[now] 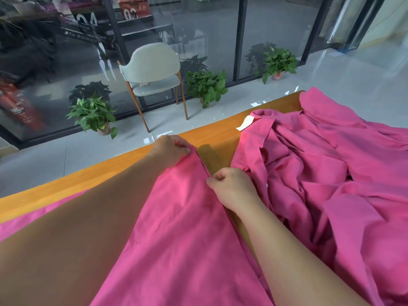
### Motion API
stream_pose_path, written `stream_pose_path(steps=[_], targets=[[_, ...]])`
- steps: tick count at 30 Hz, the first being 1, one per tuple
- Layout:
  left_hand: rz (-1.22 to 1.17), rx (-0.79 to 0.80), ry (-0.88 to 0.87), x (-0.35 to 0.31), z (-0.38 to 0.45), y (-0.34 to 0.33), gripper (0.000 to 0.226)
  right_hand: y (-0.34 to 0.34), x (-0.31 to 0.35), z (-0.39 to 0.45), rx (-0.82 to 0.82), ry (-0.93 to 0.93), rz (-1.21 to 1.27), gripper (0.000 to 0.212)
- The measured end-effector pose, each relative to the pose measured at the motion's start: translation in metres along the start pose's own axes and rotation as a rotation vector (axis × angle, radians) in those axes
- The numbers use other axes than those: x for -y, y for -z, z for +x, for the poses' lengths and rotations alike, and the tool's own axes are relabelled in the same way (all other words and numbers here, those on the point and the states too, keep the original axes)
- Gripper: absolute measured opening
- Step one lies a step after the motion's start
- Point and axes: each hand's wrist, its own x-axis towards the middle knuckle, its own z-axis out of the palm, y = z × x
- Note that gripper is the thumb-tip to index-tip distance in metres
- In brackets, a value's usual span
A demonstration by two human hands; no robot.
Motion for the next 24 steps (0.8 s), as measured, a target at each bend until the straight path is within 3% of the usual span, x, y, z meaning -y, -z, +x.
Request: stream_pose_path(steps=[6,12,20,24], targets=[[0.062,0.007,0.006,0.001,0.001,-0.007,0.013,-0.004,-0.003,-0.019,-0.127,0.022,-0.074,0.012],[0.102,0.007,0.001,0.002,0.003,-0.008,0.015,-0.007,-0.007,-0.025,0.012,-0.059,-0.167,0.042],[0.213,-0.038,-0.006,0.004,0.009,-0.015,0.009,-0.013,-0.016,-0.036,-0.129,-0.04,-0.31,0.042],[0.225,-0.086,-0.02,0.008,0.009,-0.023,0.015,-0.006,-0.016,-0.049,-0.054,-0.001,-0.254,0.054]])
